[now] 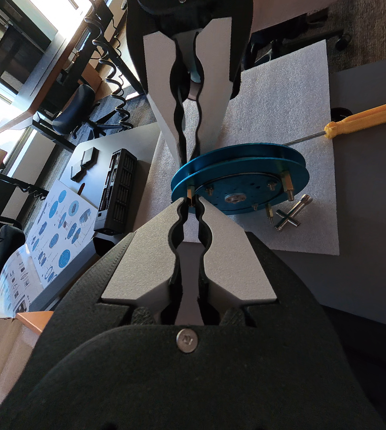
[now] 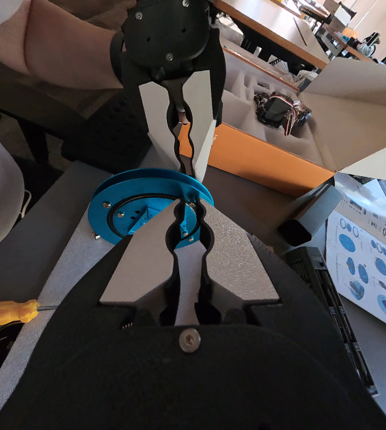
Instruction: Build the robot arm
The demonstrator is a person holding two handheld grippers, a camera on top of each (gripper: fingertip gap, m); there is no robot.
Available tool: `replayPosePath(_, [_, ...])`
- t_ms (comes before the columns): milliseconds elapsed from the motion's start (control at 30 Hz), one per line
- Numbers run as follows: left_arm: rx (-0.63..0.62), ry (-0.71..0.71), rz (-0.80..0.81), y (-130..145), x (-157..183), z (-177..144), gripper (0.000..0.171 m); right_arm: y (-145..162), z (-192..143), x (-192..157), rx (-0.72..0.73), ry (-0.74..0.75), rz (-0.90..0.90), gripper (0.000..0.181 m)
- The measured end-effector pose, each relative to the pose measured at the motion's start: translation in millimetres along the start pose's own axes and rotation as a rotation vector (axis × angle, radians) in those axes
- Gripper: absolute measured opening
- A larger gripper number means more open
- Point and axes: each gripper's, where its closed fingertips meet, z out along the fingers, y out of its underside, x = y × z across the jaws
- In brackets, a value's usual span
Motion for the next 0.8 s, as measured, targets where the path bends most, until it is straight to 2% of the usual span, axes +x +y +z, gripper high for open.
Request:
replayPosePath(100, [-0.001, -0.008, 0.007, 0.2, 0.0, -0.1, 0.004, 2.3, 0.7, 2.2, -0.025, -0.005, 0.042, 0.005])
replayPosePath(167, [-0.005, -0.013, 0.017, 0.6, -0.3, -0.2, 0.004, 2.5, 1.0, 2.1, -0.024, -0.065, 0.186, 0.005])
replayPosePath(200, [-0.008, -0.015, 0.020, 0.9, -0.5, -0.5, 0.004, 3.2, 1.6, 2.3, -0.021, -0.115, 0.318, 0.005])
replayPosePath(333, [-0.018, -0.029, 0.044, 1.1, -0.7, -0.5, 0.004, 2.0, 1.1, -1.2, -0.027, -0.440, 1.110, 0.004])
replayPosePath(367, [-0.020, -0.030, 0.046, 1.2, -0.6, -0.6, 0.004, 1.3, 0.9, -1.9, -0.001, -0.474, 1.159, 0.004])
replayPosePath(400, [-0.018, -0.028, 0.044, 0.7, -0.3, -0.9, 0.004, 1.3, 0.4, -2.5, 0.022, -0.477, 1.119, 0.004])
replayPosePath(467, [-0.010, -0.024, 0.035, -0.1, 0.0, -0.6, 0.004, 1.8, -1.2, -2.6, 0.048, -0.406, 0.900, 0.005])
replayPosePath(533, [-0.009, -0.024, 0.034, 0.3, 0.1, -0.6, 0.004, 4.9, -4.4, 2.1, 0.055, -0.225, 0.518, 0.016])
replayPosePath(600, [-0.008, -0.020, 0.029, 0.5, 0.3, -0.9, 0.004, 5.4, -9.3, 9.2, 0.049, -0.040, 0.193, 0.012])
replayPosePath(667, [-0.004, -0.017, 0.027, 0.1, 0.7, -1.2, 0.004, 2.2, -10.1, 8.3, 0.024, 0.007, 0.085, 0.010])
replayPosePath(800, [-0.003, -0.017, 0.027, -0.5, 0.5, -0.5, 0.004, 1.5, -3.5, 0.6, 0.001, -0.020, 0.059, 0.012])
